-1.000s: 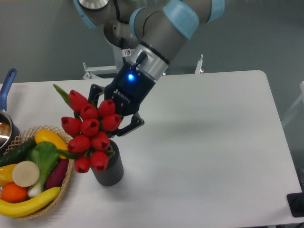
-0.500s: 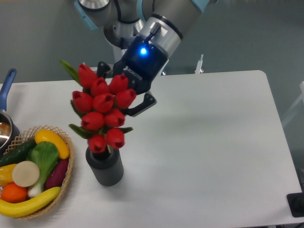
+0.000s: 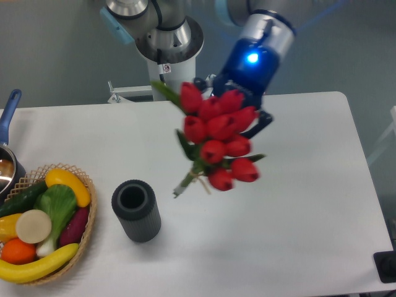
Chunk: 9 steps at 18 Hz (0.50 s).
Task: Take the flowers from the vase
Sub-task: 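Lift the gripped tulip bunch up out of the black vase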
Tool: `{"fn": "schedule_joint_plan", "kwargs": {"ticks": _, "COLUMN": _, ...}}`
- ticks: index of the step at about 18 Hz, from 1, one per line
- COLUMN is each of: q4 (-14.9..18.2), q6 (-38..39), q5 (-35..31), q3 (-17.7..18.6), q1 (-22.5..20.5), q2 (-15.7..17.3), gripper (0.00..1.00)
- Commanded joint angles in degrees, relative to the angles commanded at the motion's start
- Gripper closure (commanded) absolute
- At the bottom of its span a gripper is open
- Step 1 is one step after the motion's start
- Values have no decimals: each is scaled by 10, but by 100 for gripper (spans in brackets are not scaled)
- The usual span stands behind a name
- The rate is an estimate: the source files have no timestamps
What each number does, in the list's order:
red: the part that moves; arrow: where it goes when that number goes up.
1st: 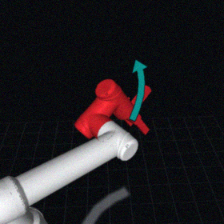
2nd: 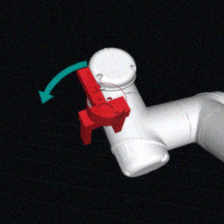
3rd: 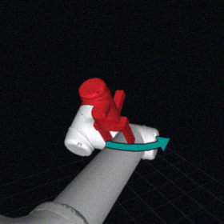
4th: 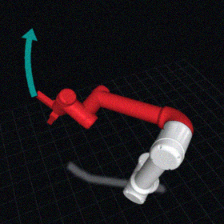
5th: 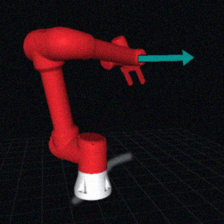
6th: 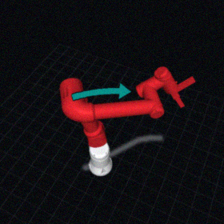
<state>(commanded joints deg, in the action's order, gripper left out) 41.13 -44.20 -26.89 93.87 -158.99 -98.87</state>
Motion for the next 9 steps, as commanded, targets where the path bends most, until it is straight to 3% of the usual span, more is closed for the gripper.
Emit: {"fn": "schedule_joint_plan", "kwargs": {"ticks": 9, "q4": 0, "q6": -7, "q5": 0, "q3": 1, "q1": -4, "q2": -4, "gripper": 61}}
